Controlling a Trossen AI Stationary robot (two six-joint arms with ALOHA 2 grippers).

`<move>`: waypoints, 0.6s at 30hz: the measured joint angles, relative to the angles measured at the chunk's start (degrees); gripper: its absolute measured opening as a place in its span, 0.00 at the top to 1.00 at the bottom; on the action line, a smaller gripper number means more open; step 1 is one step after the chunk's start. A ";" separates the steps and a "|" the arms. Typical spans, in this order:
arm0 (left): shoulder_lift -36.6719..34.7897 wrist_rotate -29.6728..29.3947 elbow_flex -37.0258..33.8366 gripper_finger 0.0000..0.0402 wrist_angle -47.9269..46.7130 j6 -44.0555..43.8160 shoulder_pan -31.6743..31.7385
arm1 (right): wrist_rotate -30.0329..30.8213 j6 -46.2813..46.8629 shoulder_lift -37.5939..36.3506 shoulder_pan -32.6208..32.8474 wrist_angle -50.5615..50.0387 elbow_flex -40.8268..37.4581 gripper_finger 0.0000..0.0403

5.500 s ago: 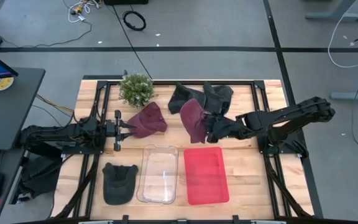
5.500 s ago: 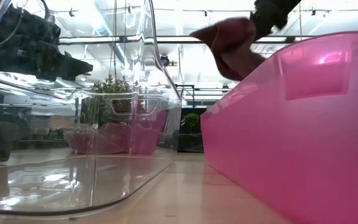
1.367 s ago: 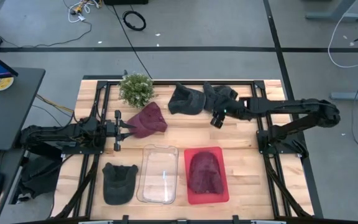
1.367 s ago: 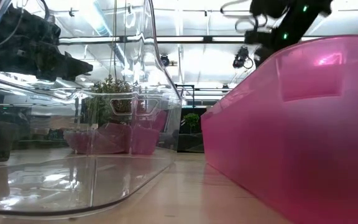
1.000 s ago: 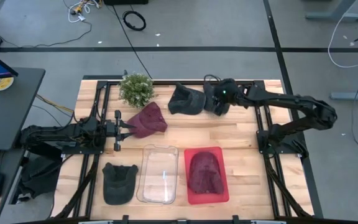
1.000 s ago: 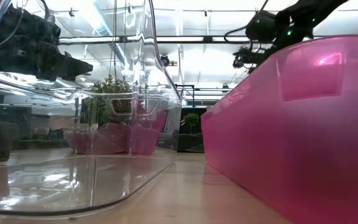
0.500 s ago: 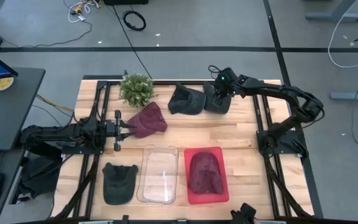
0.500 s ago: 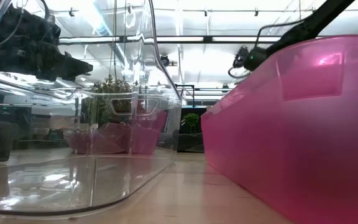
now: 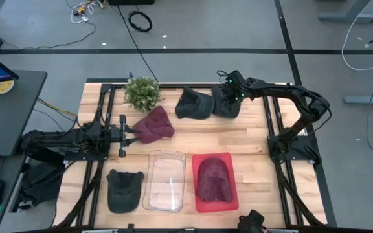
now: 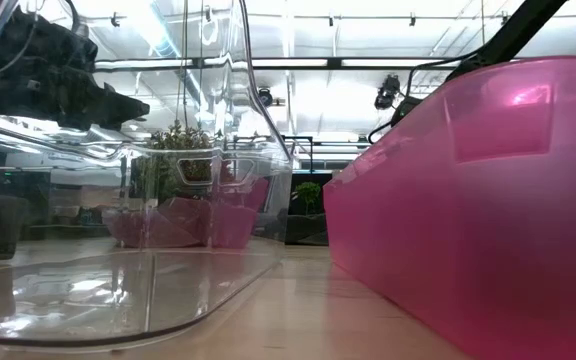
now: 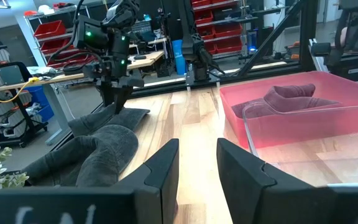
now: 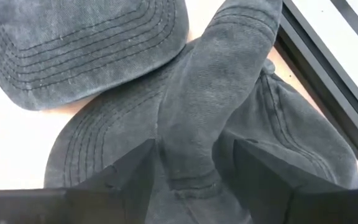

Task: Pick & Place hat
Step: Put the top right black cap into the transparent bin

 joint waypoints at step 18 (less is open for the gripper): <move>0.00 0.00 0.00 0.71 -0.01 0.00 0.01 | 2.03 -3.14 0.00 0.02 -0.84 0.00 0.97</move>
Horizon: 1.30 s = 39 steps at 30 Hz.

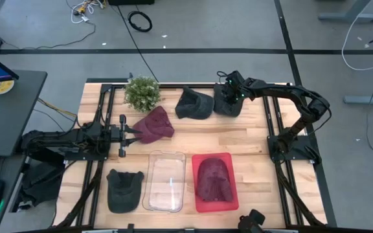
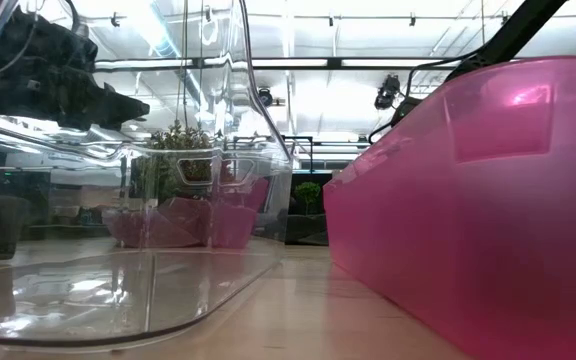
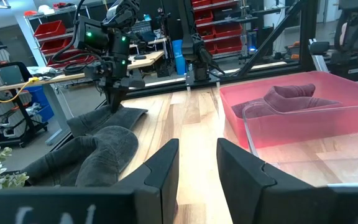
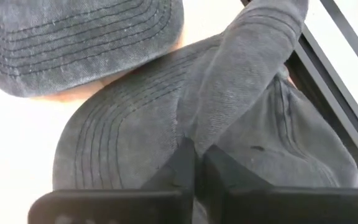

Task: Pick & Place hat
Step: Put the top right black cap into the transparent bin

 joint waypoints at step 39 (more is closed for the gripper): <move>0.00 0.00 0.02 0.71 0.01 -0.01 -0.01 | 9.60 29.09 -19.16 28.77 -11.31 0.00 0.98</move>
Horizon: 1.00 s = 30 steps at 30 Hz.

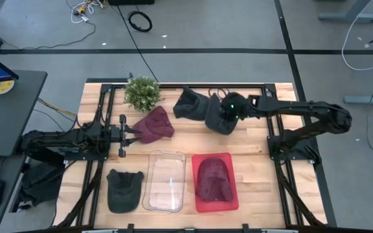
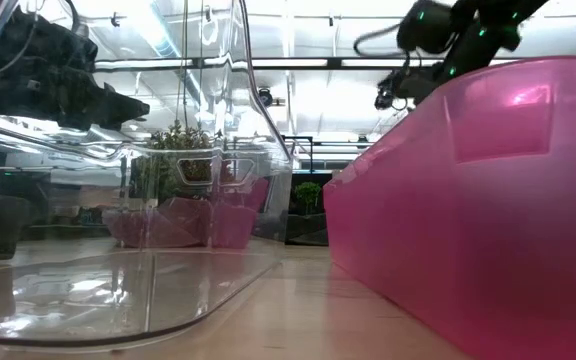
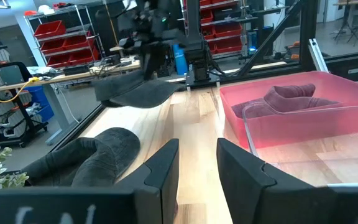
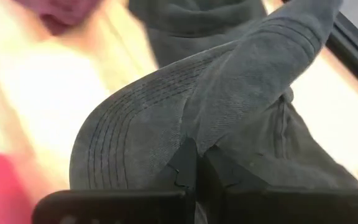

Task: Pick & Place hat
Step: Put the top right black cap into the transparent bin

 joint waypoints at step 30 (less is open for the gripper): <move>0.00 0.00 -0.02 0.71 -0.02 0.02 -0.01 | 7.08 7.35 -0.96 36.34 31.31 4.04 0.98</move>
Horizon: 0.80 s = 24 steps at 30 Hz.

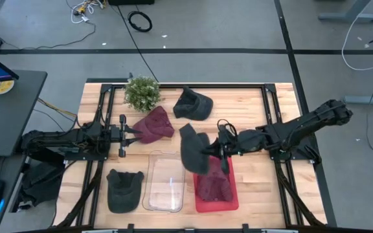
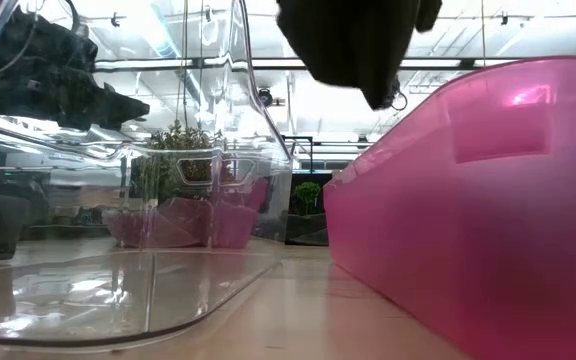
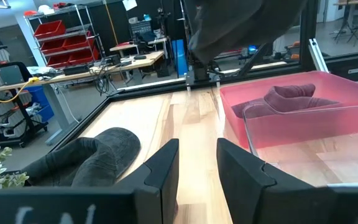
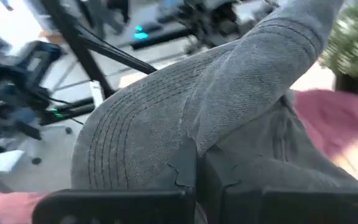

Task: Pick & Place hat
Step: Put the top right black cap into the transparent bin

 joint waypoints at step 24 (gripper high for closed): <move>0.00 0.00 0.00 0.71 0.00 -0.02 0.01 | 6.42 -8.72 22.57 6.55 -0.40 22.87 0.98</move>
